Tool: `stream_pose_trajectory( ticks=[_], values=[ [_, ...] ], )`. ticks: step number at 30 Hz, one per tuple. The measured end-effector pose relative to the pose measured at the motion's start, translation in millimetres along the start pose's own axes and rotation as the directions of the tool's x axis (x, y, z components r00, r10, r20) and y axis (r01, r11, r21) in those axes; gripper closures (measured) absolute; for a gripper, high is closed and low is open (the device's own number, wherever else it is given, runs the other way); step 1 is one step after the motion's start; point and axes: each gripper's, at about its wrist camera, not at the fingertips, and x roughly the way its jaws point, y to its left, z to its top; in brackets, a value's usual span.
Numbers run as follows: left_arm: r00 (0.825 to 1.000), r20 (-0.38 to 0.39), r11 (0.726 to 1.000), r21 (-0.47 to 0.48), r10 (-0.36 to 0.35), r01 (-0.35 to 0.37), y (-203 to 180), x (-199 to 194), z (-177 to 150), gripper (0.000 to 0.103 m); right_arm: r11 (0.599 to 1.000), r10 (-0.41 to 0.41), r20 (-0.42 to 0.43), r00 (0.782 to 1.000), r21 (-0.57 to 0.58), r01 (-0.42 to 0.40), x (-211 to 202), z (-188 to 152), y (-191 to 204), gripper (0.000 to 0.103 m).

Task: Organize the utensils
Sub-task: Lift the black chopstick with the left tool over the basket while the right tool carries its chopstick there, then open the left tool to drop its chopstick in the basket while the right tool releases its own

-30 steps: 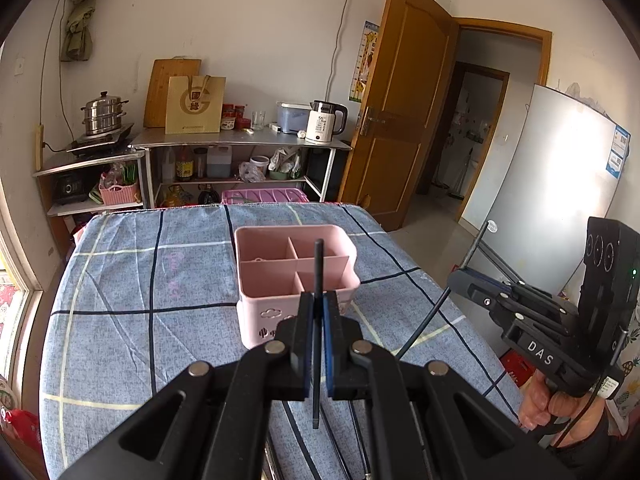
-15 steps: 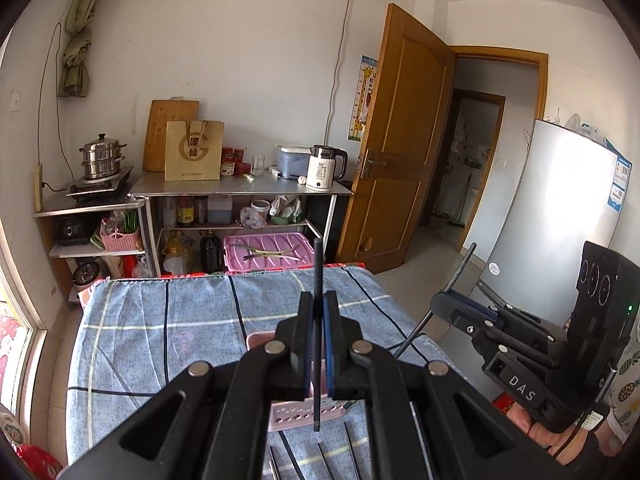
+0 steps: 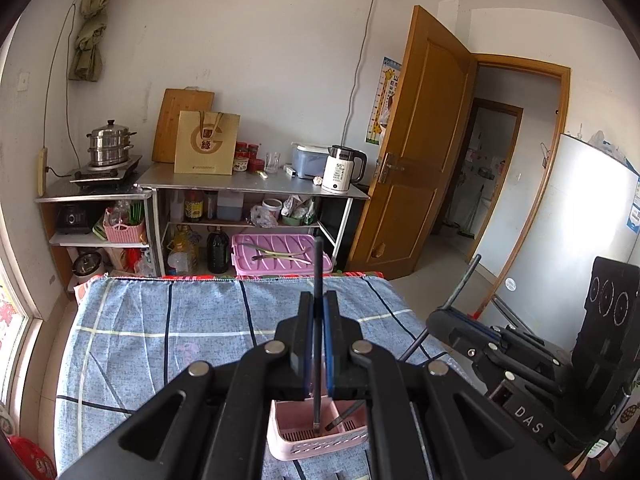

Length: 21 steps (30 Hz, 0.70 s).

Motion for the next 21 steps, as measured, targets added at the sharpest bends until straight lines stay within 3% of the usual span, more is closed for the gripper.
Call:
stream_pose_trajectory(
  ticks=[11, 13, 15, 17, 21],
  values=[
    [0.993, -0.118, 0.998, -0.064, -0.003, -0.004, 22, 45, -38, 0.097, 0.999, 0.012, -0.153, 0.988, 0.032, -0.008, 44, -41, -15, 0.098],
    [0.993, -0.115, 0.998, -0.067, 0.001, -0.009, 24, 45, -41, 0.094, 0.999, 0.015, -0.157, 0.988, 0.033, -0.010, 45, -43, -16, 0.098],
    [0.994, -0.111, 0.998, -0.066, 0.006, -0.013, 25, 43, -42, 0.078, 1.000, 0.013, -0.154, 0.988, 0.028, -0.008, 43, -43, -17, 0.092],
    [0.995, -0.098, 0.998, -0.065, 0.007, -0.014, 25, 39, -42, 0.071, 1.000, 0.011, -0.139, 0.990, 0.028, -0.008, 38, -42, -17, 0.086],
    [0.997, -0.069, 0.998, -0.063, 0.022, -0.027, 26, 25, -42, 0.066, 0.999, 0.004, -0.119, 0.993, 0.035, 0.001, 26, -39, -18, 0.085]
  ],
)
